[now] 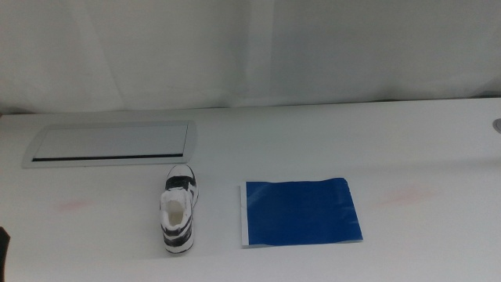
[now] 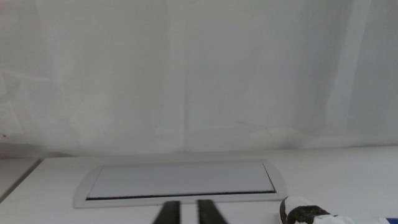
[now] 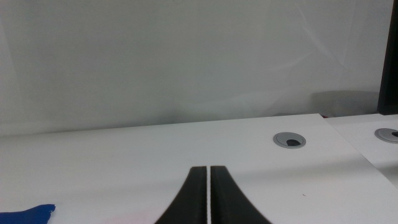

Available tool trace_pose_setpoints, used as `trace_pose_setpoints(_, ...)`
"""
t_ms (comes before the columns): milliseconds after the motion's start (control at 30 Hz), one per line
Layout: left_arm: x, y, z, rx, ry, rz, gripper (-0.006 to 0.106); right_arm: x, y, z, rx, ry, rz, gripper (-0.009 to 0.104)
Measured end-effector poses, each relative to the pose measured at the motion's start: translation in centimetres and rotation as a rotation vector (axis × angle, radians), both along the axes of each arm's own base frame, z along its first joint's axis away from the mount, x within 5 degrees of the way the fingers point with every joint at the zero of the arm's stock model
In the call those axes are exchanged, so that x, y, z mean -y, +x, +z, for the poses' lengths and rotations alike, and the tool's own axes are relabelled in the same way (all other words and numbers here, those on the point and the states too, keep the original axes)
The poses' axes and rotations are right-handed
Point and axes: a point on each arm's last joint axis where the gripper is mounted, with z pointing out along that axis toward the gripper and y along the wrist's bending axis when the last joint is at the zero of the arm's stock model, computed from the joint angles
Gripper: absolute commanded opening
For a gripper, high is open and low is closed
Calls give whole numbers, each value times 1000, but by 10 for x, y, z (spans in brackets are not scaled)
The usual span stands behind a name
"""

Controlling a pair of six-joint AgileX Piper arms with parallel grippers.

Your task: Use one arm to grab the shoe from the table and place it on the mat.

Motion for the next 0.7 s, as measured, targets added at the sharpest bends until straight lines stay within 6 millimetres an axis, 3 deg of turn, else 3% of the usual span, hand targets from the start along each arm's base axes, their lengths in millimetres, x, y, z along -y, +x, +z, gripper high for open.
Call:
trace_pose_setpoints(33, 0, 0, 0, 5, 0, 0, 27, 0, 0, 0, 0, 0, 0, -2)
trace_pose_setpoints(167, 0, 0, 2, 19, -44, 5, 84, 0, 0, 0, 0, 0, 0, -2)
trace_pose_setpoints(200, 0, 0, 2, 22, -70, 7, 93, 0, 0, 0, 0, 0, 0, -2)
trace_pose_setpoints(500, 0, 0, 6, 30, -208, 18, 92, 0, 0, 0, 0, -3, 0, -2)
trace_pose_setpoints(700, 1, -3, 45, 6, -223, 12, 92, 0, 0, 0, 0, -3, 0, -2)
